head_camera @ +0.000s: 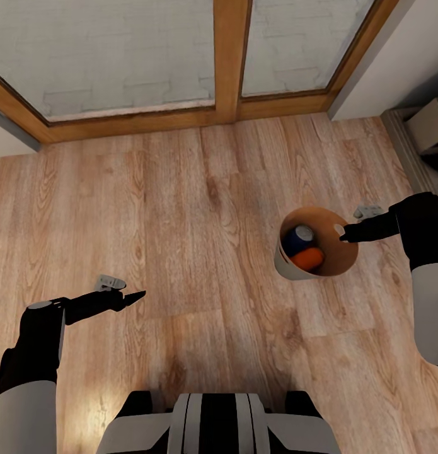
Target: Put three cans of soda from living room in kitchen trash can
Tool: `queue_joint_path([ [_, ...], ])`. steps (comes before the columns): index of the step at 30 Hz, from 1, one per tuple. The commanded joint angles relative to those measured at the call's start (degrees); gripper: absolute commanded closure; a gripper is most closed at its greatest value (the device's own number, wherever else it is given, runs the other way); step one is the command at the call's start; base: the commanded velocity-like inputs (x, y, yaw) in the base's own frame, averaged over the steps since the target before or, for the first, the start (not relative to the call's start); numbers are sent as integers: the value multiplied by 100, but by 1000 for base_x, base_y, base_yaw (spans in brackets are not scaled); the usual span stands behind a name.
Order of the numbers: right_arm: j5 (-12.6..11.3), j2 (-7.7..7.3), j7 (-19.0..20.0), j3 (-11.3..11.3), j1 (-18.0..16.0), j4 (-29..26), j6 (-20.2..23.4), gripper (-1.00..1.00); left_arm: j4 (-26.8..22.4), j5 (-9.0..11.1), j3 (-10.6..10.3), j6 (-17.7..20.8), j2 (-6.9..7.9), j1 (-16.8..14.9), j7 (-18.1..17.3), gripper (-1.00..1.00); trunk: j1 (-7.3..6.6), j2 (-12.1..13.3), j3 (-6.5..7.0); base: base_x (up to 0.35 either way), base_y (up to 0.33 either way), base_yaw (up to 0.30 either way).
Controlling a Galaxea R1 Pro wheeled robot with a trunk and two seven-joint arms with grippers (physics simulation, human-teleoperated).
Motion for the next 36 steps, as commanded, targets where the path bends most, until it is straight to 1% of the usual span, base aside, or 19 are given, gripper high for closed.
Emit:
queue_joint_path([
  [1,-100,1,39,-3,-1,1,75,100,-2,1,0,1,0,1,-2,-100,0,0,0,0,0,0],
  [4,-100,3,34,-3,2,1,75,100,-5,2,0,2,0,2,-5,-100,0,0,0,0,0,0],
  [9,-100,-4,30,-8,62,1,75,100,6,-2,0,-12,0,3,5,-100,109,-201,-89,0,0,0],
  [12,-100,-32,30,-4,74,1,75,100,9,-4,0,-12,0,3,7,-100,175,-321,-143,0,0,0],
  [17,-100,-54,30,-3,77,1,75,100,-2,1,0,-13,0,4,-3,-100,175,-321,-143,0,0,0],
  [22,-100,-75,30,-2,84,1,75,100,-1,3,0,-20,-7,4,-6,-100,285,-521,-233,0,0,0],
  [35,-97,-81,23,-4,87,1,75,100,-16,3,0,-9,-6,4,-15,-100,285,-521,-233,0,0,0],
  [36,-98,-82,23,-5,87,1,75,-100,-16,3,0,-10,-5,4,-16,-100,285,-521,-233,0,0,0],
])
